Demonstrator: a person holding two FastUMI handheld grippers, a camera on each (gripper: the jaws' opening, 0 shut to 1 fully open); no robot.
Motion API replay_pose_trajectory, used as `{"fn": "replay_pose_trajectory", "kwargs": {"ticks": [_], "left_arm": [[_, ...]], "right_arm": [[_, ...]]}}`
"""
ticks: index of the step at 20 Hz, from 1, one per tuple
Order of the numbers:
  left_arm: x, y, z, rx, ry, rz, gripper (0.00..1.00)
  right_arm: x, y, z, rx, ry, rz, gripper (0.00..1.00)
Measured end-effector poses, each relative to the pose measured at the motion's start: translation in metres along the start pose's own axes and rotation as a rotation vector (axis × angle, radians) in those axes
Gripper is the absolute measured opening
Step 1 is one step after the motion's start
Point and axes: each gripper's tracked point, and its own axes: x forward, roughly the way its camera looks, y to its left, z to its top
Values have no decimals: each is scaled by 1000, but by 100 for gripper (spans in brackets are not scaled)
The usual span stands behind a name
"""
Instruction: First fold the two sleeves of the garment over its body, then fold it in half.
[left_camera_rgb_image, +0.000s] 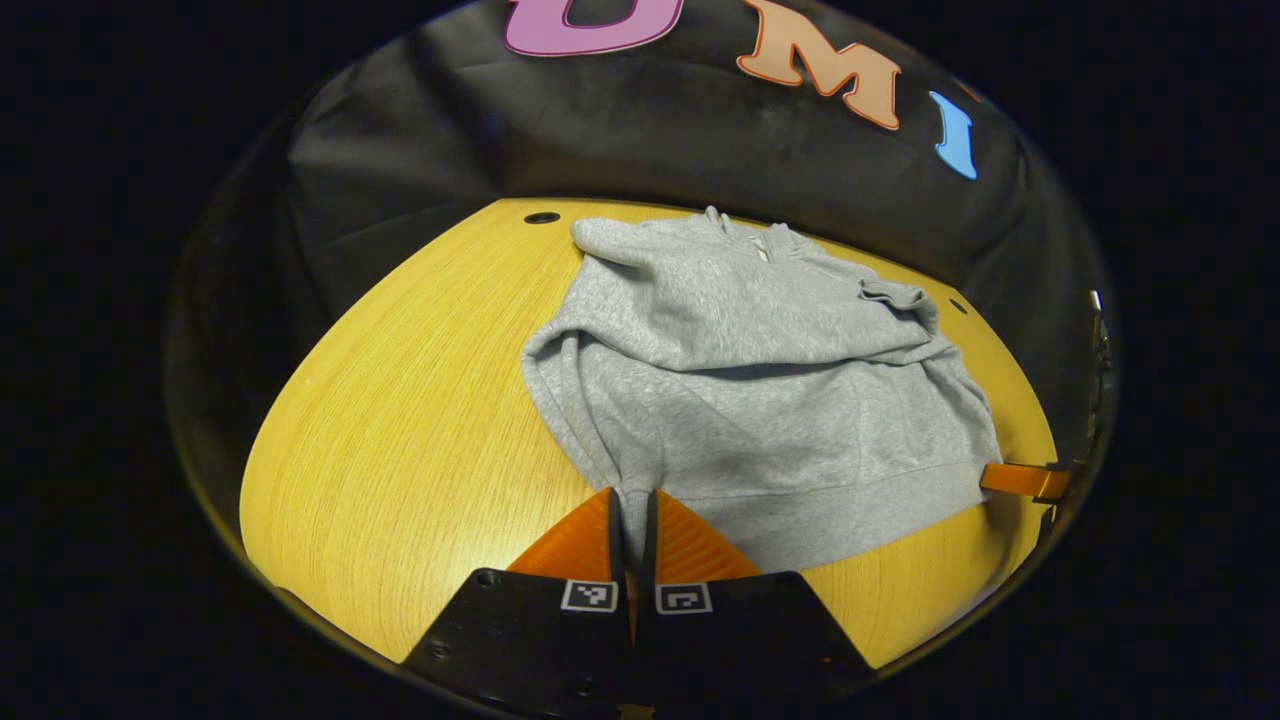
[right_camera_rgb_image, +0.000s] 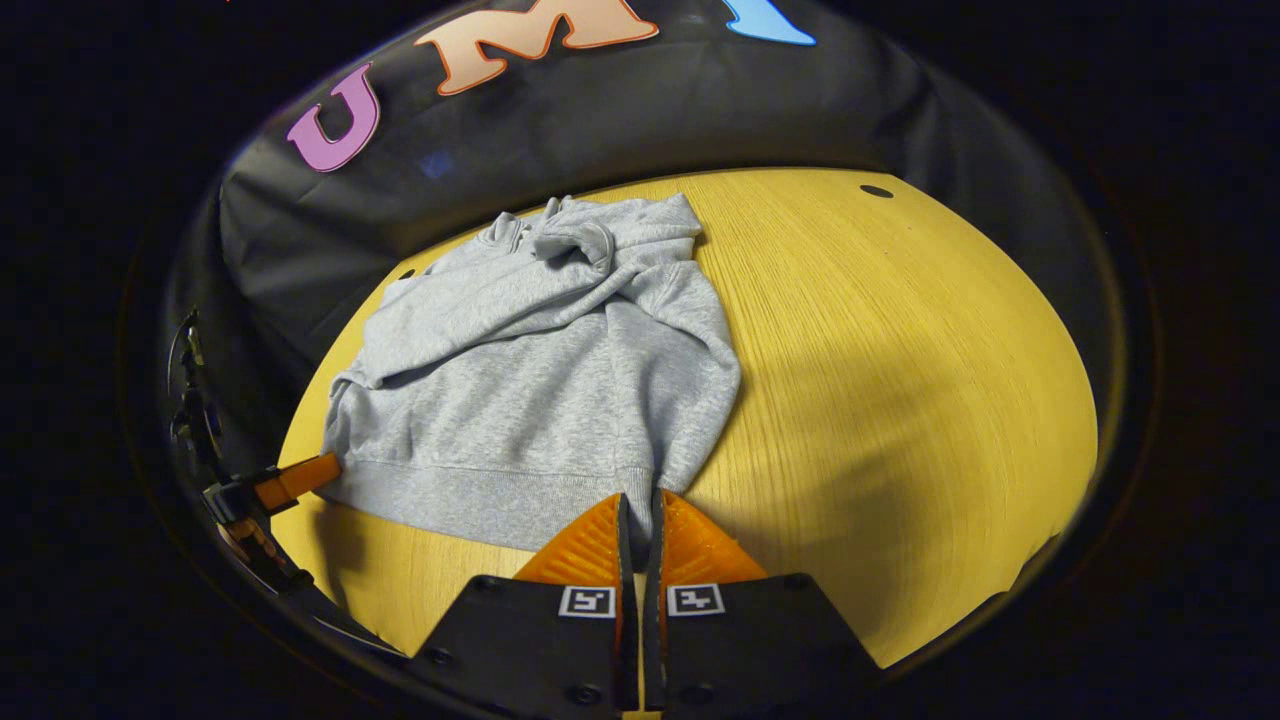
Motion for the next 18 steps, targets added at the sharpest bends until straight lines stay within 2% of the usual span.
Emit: {"fn": "replay_pose_trajectory", "kwargs": {"ticks": [12, 18], "left_arm": [[-2, -3, 2, -4, 73, -25, 0], [-19, -12, 26, -42, 31, -57, 0]], "right_arm": [[-2, 1, 8, -23, 72, 46, 5], [-24, 18, 41, 44, -5, 113, 5]]}}
